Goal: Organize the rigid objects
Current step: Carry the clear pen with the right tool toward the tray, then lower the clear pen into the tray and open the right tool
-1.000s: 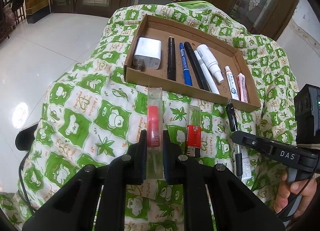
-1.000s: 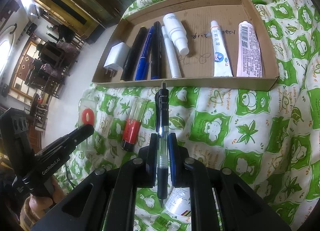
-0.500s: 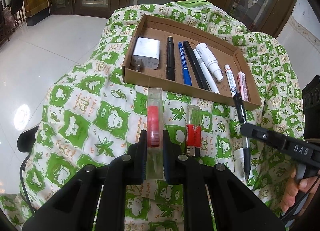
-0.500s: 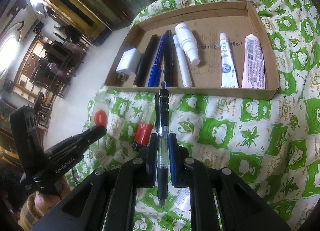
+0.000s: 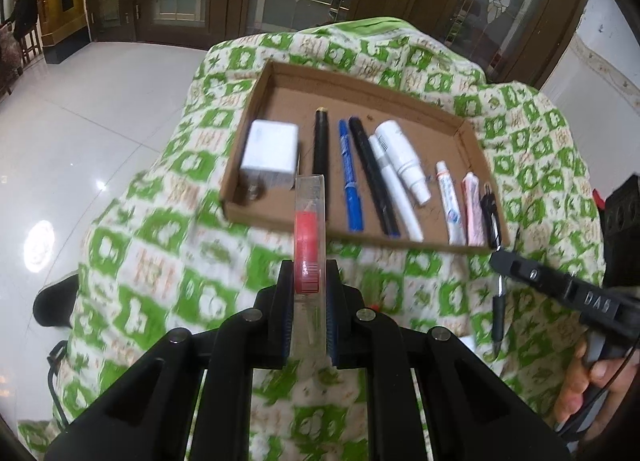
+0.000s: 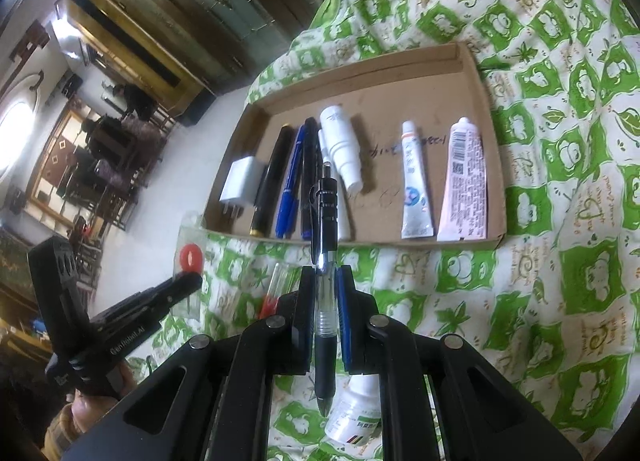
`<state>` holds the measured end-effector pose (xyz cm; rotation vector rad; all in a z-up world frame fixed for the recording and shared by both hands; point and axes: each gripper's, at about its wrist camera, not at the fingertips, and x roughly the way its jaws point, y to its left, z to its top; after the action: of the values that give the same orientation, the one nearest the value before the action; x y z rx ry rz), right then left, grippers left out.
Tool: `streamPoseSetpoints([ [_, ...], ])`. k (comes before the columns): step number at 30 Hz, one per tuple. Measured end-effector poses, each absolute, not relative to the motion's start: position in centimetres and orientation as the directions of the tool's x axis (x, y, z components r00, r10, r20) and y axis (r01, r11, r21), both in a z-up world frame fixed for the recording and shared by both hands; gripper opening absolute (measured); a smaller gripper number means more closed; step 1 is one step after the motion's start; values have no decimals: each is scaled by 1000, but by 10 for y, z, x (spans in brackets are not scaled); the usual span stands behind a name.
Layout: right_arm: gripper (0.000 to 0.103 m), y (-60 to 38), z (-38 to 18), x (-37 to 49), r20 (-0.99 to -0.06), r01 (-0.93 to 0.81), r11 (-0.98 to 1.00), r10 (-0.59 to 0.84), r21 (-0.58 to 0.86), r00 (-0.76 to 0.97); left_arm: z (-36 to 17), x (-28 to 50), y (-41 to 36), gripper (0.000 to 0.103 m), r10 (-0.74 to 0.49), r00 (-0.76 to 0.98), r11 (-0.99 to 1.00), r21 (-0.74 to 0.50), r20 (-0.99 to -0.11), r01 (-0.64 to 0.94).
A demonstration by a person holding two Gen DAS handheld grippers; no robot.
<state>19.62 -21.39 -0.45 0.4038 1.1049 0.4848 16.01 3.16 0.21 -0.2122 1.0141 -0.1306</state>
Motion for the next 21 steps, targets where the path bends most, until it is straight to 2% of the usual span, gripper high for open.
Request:
streamPoseSetpoints([
  [21, 10, -235, -8, 256, -748, -97, 833, 535, 545, 393, -4, 225, -7, 11, -225, 462, 974, -216, -858, 74],
])
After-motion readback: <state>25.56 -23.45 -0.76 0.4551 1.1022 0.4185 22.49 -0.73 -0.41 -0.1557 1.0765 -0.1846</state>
